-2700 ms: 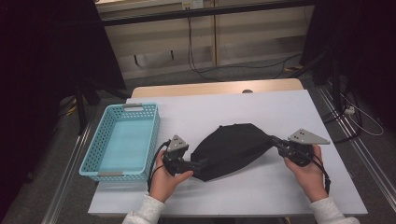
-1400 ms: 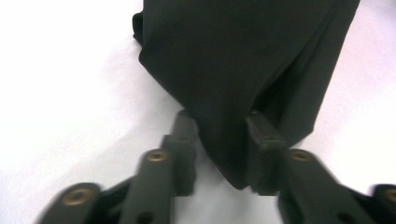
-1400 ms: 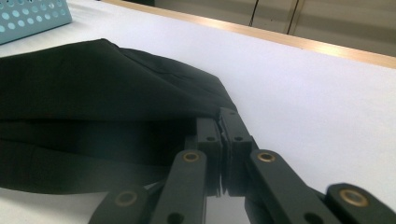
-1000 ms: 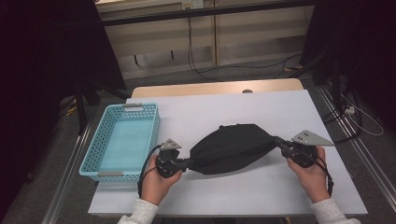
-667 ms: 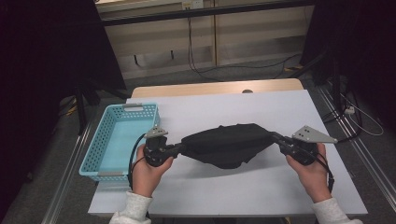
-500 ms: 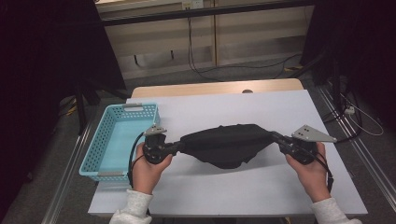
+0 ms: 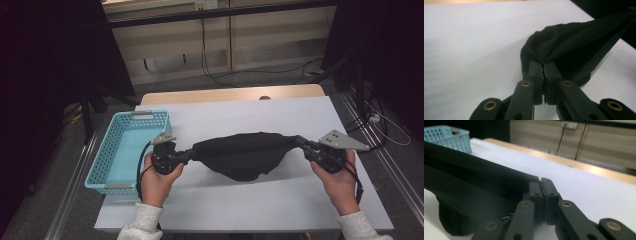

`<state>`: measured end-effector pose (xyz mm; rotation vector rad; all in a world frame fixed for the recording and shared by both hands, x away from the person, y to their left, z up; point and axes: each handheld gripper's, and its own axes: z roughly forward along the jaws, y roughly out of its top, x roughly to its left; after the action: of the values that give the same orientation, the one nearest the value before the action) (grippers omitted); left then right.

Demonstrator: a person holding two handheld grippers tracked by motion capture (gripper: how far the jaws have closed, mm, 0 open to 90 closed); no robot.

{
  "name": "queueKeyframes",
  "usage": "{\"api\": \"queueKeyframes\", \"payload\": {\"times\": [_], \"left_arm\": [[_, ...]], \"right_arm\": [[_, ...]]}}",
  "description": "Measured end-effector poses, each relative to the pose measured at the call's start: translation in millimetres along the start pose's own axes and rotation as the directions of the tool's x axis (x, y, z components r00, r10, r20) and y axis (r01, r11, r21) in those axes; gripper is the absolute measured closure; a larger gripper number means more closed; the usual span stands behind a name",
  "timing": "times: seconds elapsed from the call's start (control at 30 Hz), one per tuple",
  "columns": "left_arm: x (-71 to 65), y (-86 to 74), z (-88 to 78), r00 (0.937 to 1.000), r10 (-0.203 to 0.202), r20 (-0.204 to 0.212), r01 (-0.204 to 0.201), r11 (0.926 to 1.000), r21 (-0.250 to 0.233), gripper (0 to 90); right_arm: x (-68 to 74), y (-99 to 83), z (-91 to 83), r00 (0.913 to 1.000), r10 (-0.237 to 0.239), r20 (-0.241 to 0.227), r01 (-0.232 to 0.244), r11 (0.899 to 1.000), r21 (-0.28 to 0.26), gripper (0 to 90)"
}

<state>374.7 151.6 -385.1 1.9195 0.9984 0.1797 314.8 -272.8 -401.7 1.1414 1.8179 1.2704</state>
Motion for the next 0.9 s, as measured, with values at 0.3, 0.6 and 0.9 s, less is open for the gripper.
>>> {"api": "queueKeyframes", "payload": {"times": [0.3, 0.6, 0.9], "left_arm": [[1.1, -5.0, 7.6, 1.0, 0.006, 0.005, -0.006, 0.9996, 0.027, 87.0], [-1.5, -5.3, 5.9, 0.9998, 0.014, 0.013, -0.014, 0.9994, 0.03, 87.0], [-0.1, 3.0, 1.0, 0.9999, 0.008, 0.013, -0.009, 0.9997, 0.022, 87.0]], "right_arm": [[-2.7, -13.2, 4.1, 0.9997, 0.021, -0.01, -0.021, 0.999, 0.038, 88.0], [-4.1, -15.7, 3.8, 0.9991, 0.039, -0.015, -0.038, 0.999, 0.037, 88.0], [-1.1, -9.8, 3.9, 0.999, 0.037, -0.025, -0.036, 0.999, 0.037, 88.1]]}}
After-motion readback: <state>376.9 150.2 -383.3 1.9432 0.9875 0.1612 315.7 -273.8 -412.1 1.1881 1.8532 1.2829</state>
